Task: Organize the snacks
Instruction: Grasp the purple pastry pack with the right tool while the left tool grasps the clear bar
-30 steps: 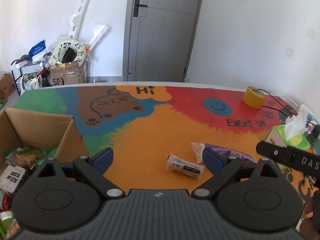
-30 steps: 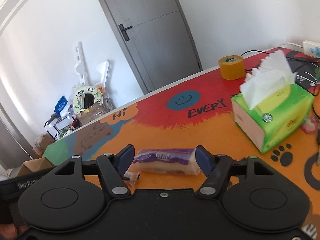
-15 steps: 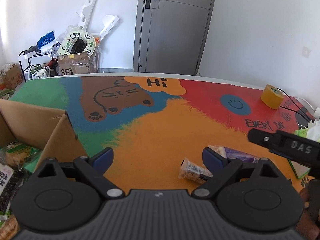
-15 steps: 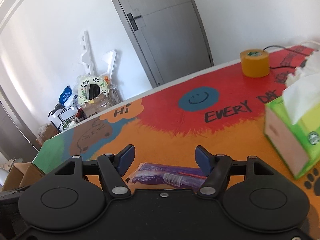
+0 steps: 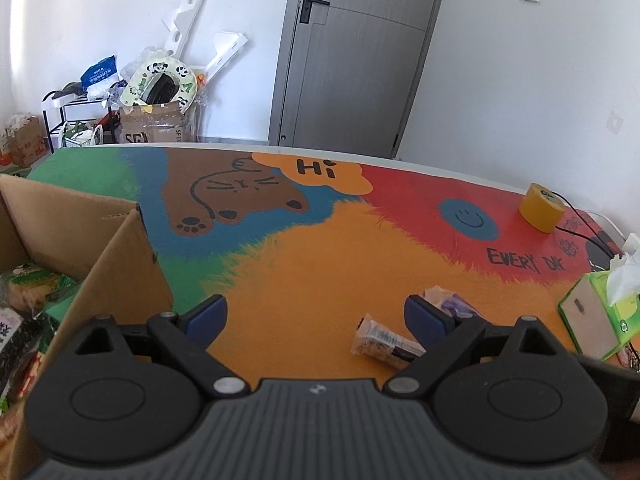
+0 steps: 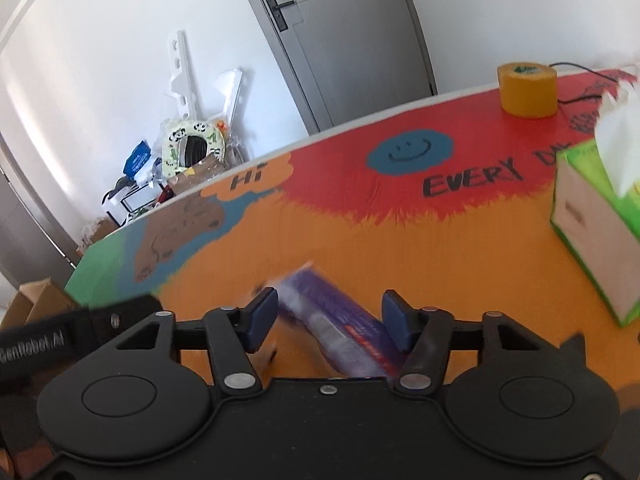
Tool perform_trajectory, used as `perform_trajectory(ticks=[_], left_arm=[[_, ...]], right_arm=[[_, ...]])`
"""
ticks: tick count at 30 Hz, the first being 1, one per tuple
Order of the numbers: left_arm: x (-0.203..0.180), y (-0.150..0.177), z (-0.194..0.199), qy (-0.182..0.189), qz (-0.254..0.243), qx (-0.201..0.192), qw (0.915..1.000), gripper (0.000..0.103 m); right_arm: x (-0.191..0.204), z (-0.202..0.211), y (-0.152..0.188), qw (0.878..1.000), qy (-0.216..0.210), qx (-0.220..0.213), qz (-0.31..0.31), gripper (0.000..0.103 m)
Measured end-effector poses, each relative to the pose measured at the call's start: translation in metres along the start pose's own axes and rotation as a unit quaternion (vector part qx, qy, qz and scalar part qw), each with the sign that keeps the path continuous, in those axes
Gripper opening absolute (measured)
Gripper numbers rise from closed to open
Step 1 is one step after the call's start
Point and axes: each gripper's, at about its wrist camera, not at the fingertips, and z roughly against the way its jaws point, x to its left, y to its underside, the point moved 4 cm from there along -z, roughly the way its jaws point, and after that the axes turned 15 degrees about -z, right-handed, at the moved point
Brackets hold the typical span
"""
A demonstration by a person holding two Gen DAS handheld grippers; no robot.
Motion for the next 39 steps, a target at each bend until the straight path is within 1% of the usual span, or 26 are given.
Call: perform_trajectory(ticks=[1, 3, 8, 12, 15, 17, 20, 22, 26, 31, 33, 35, 39], left_arm=[[-0.001, 0.0, 0.001, 0.003, 0.0, -0.001, 1.0, 0.095], [-0.003, 0.002, 0.004, 0.008, -0.002, -0.004, 1.0, 0.095], [-0.006, 0.004, 0.005, 0.017, -0.002, -0.004, 0.9998, 0.095], [-0.015, 0.004, 0.001, 0.023, -0.011, -0.004, 0.9997, 0.094], [-0.023, 0.005, -0.004, 0.033, -0.017, -0.001, 0.9993, 0.094], [-0.029, 0.007, -0.009, 0.035, -0.023, 0.003, 0.9991, 0.094], [-0.038, 0.009, -0.016, 0.042, -0.037, 0.008, 0.9984, 0.093], [-0.046, 0.011, -0.019, 0.043, -0.058, 0.006, 0.9974, 0.093], [-0.053, 0.017, -0.025, 0.054, -0.074, 0.013, 0.9957, 0.093], [-0.055, 0.022, -0.029, 0.054, -0.123, 0.017, 0.9908, 0.093], [-0.052, 0.023, -0.033, 0.048, -0.129, 0.02, 0.9903, 0.093], [-0.048, 0.024, -0.039, 0.045, -0.124, 0.029, 0.9908, 0.093], [-0.043, 0.023, -0.045, 0.058, -0.114, 0.03, 0.9914, 0.093]], right_arm=[[-0.001, -0.001, 0.003, 1.0, 0.005, 0.004, 0.001, 0.043], [-0.003, 0.003, 0.009, 1.0, 0.008, 0.002, 0.001, 0.037], [-0.008, 0.013, 0.014, 1.0, 0.02, -0.004, -0.017, 0.032], [-0.015, 0.022, 0.014, 0.999, 0.035, -0.014, -0.04, 0.032], [-0.022, 0.028, 0.015, 0.997, 0.054, -0.027, -0.042, 0.031], [-0.028, 0.03, 0.015, 0.997, 0.06, -0.032, -0.047, 0.031], [-0.036, 0.033, 0.014, 0.996, 0.06, -0.037, -0.056, 0.032], [-0.04, 0.035, 0.013, 0.996, 0.057, -0.037, -0.063, 0.032], [-0.043, 0.036, 0.013, 0.996, 0.051, -0.035, -0.068, 0.032], [-0.044, 0.036, 0.013, 0.996, 0.046, -0.036, -0.068, 0.033], [-0.044, 0.036, 0.013, 0.996, 0.045, -0.037, -0.069, 0.034], [-0.044, 0.037, 0.013, 0.996, 0.047, -0.037, -0.068, 0.034], [-0.043, 0.037, 0.014, 0.996, 0.051, -0.039, -0.065, 0.034]])
